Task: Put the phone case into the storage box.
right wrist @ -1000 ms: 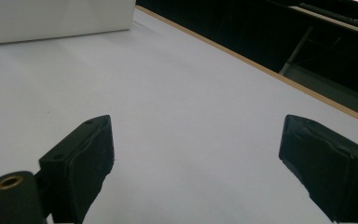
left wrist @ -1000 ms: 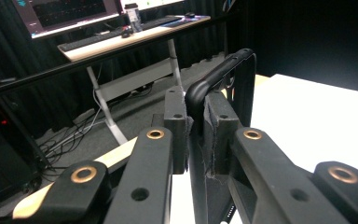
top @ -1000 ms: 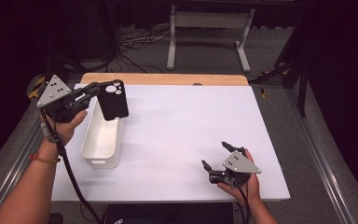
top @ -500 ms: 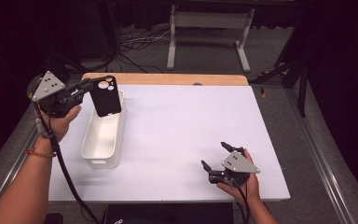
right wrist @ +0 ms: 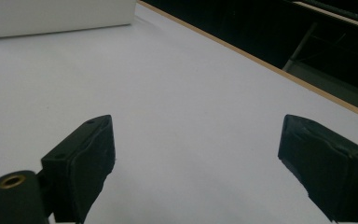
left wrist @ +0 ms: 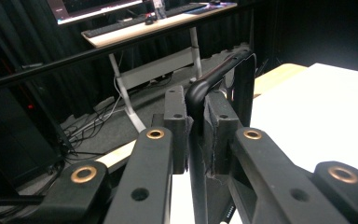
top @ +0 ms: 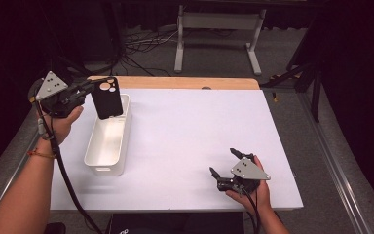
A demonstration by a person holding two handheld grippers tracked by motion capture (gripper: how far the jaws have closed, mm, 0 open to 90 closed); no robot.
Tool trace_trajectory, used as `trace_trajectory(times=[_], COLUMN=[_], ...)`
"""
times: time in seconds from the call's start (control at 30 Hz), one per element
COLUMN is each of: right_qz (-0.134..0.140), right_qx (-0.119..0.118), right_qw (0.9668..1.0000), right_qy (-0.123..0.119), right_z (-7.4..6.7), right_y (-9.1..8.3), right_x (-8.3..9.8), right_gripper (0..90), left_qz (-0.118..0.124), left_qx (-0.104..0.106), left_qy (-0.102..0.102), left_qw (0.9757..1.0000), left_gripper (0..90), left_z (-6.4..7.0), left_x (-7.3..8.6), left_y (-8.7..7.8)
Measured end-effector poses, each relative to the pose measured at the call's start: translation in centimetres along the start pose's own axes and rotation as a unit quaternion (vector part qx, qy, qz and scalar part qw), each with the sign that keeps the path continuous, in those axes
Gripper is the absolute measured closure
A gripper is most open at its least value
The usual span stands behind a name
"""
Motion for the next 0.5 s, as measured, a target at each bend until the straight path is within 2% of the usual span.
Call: trace_trajectory(times=[0.17, 0.37, 0.5], right_qz=[-0.003, -0.006, -0.009], right_qx=[0.0, 0.002, 0.002], right_qw=[1.0, 1.0, 1.0], right_qy=[0.001, 0.001, 0.003], right_z=[0.0, 0.0, 0.1], right_y=[0.1, 0.3, 0.4], right_x=[0.1, 0.2, 0.3], right_gripper=[11.8, 11.8, 11.9], left_qz=[-0.008, -0.006, -0.013], left_qx=[-0.001, 0.011, 0.014], left_qy=[0.005, -0.001, 0.006], left_qw=[1.0, 0.9999, 0.9998], left_gripper=[82.0, 82.0, 82.1], left_z=[-0.6, -1.3, -1.6], left_x=[0.8, 1.8, 2.6], left_y=[1.2, 2.5, 3.6])
Point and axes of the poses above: each handheld gripper's, and its own axes: y roughly forward along the jaws, x roughly out of its underside, z roughly to its right, the point moved 10 cm from there along y, roughly forward along the jaws, and after that the axes turned 5 degrees about y, right-handed, at the moved point
